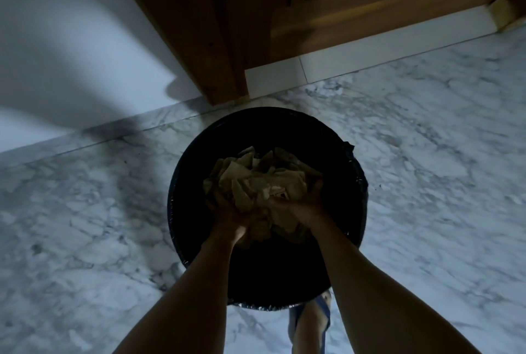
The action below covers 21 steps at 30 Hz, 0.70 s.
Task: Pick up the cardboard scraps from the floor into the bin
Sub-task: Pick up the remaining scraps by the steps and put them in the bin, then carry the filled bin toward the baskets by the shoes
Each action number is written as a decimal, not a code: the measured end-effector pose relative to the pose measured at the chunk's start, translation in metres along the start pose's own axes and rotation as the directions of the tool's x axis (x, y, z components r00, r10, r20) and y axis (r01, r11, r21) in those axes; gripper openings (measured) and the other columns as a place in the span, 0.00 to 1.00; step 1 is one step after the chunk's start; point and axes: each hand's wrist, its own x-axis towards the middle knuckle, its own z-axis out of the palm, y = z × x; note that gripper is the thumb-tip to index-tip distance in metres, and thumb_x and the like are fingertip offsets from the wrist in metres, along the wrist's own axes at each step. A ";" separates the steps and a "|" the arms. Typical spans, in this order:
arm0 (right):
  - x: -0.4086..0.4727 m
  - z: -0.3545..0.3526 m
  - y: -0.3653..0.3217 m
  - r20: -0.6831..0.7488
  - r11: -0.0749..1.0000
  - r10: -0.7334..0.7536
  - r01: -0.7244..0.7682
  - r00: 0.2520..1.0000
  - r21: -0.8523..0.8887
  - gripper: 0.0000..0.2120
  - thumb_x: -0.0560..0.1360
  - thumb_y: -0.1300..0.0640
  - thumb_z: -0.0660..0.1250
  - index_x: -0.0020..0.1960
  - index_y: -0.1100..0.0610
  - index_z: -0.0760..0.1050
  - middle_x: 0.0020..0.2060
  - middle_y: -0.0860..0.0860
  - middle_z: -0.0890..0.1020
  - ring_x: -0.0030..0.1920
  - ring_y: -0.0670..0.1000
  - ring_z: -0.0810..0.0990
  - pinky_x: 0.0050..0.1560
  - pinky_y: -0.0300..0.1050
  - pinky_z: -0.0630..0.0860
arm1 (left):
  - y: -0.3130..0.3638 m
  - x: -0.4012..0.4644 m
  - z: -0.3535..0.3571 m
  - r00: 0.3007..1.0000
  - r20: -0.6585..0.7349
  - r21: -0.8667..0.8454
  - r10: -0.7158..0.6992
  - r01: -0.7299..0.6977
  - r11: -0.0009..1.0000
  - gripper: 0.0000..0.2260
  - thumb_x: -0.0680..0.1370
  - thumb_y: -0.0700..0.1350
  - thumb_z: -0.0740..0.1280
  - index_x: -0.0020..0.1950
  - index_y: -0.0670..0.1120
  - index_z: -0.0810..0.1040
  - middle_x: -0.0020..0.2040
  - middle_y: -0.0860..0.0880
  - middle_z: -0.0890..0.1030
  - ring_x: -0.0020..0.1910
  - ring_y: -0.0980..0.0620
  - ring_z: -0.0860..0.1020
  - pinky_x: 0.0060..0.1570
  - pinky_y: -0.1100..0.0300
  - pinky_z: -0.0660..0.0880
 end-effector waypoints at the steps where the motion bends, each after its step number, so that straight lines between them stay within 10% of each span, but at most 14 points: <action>1: -0.013 -0.005 -0.002 0.035 1.000 -0.003 0.003 0.999 -0.009 0.70 0.63 0.54 0.84 0.79 0.54 0.29 0.80 0.55 0.54 0.78 0.59 0.59 0.74 0.58 0.64 | 0.002 -0.010 -0.007 0.999 0.036 0.032 -0.028 0.027 0.999 0.52 0.73 0.46 0.77 0.82 0.43 0.42 0.81 0.39 0.45 0.80 0.38 0.52 0.76 0.49 0.56; 7: -0.099 -0.027 -0.023 0.092 0.983 -0.172 0.177 0.981 -0.051 0.46 0.70 0.58 0.79 0.79 0.52 0.56 0.70 0.49 0.70 0.72 0.52 0.67 0.65 0.44 0.67 | 0.018 -0.082 -0.053 0.967 0.250 0.087 0.050 -0.074 0.993 0.41 0.68 0.69 0.72 0.76 0.51 0.69 0.71 0.44 0.75 0.69 0.41 0.73 0.65 0.50 0.71; 11: -0.136 -0.040 -0.039 -0.190 0.910 -0.336 0.266 0.922 -0.317 0.23 0.77 0.54 0.69 0.71 0.51 0.70 0.60 0.51 0.79 0.61 0.57 0.77 0.50 0.44 0.70 | 0.025 -0.109 -0.087 0.987 -0.059 0.360 0.149 -0.119 0.926 0.23 0.80 0.61 0.62 0.59 0.44 0.81 0.52 0.42 0.83 0.53 0.40 0.81 0.48 0.53 0.75; 15: -0.152 -0.053 -0.041 -0.592 0.864 -0.479 0.229 0.648 -0.448 0.17 0.76 0.63 0.63 0.65 0.58 0.73 0.59 0.58 0.78 0.57 0.63 0.77 0.48 0.57 0.77 | 0.026 -0.116 -0.111 0.854 -0.374 0.375 0.362 -0.218 0.901 0.16 0.78 0.47 0.65 0.63 0.41 0.77 0.58 0.40 0.77 0.56 0.38 0.76 0.49 0.46 0.75; 21: -0.135 -0.075 -0.013 -0.401 0.959 -0.094 -0.025 0.911 -0.282 0.21 0.79 0.56 0.63 0.72 0.56 0.70 0.63 0.58 0.79 0.59 0.61 0.79 0.51 0.50 0.77 | 0.000 -0.094 -0.121 0.946 -0.243 0.274 0.216 -0.147 0.950 0.17 0.80 0.41 0.64 0.68 0.38 0.72 0.61 0.37 0.79 0.61 0.37 0.77 0.54 0.49 0.72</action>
